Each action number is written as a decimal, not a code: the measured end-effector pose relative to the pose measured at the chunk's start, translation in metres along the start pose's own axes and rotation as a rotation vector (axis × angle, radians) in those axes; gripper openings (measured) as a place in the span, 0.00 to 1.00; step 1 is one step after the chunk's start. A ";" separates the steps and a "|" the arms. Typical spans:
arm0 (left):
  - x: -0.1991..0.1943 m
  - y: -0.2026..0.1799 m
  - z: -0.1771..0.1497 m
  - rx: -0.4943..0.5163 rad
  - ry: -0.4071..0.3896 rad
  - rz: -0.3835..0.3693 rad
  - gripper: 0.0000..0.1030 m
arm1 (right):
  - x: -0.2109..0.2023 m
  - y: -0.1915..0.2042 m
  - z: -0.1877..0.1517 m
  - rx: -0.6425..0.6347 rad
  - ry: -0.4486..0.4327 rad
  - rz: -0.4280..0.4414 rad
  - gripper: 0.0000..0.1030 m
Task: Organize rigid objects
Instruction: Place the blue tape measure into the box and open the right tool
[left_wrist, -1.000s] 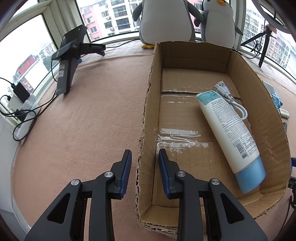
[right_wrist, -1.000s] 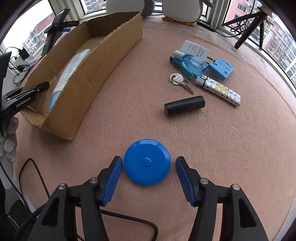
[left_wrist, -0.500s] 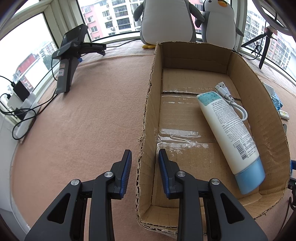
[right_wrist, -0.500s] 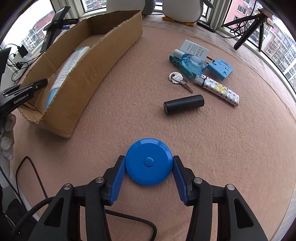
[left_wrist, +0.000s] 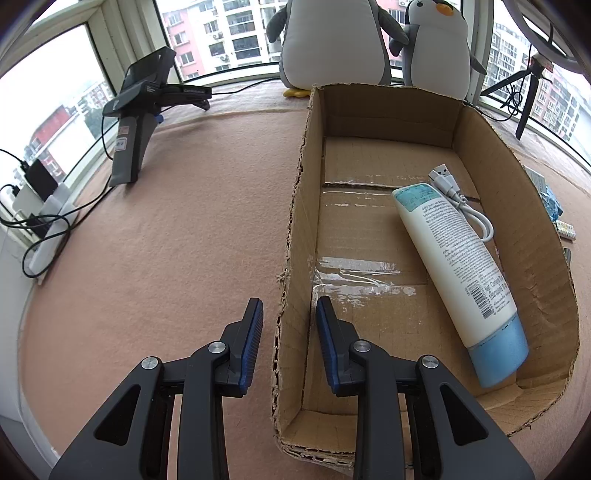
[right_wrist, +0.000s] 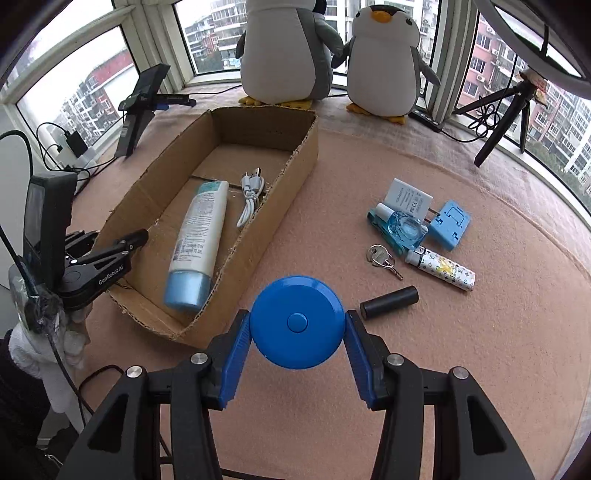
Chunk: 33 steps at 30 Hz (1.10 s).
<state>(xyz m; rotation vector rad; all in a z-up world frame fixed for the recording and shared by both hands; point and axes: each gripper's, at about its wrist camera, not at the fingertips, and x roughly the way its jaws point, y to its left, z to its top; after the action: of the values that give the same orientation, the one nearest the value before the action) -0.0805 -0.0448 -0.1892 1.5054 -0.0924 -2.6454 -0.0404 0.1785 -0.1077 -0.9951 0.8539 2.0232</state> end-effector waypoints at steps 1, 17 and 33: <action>0.000 0.000 0.000 0.001 0.000 0.000 0.26 | 0.001 0.003 0.007 0.000 -0.011 0.006 0.45; 0.000 0.000 0.000 -0.002 0.000 0.000 0.26 | 0.044 0.034 0.067 -0.001 -0.052 0.035 0.45; 0.000 0.000 0.000 0.001 0.000 0.001 0.26 | 0.048 0.041 0.077 0.002 -0.099 0.000 0.55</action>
<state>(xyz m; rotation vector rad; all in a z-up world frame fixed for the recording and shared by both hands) -0.0804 -0.0445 -0.1890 1.5047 -0.0948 -2.6451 -0.1235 0.2329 -0.1008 -0.8855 0.8032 2.0531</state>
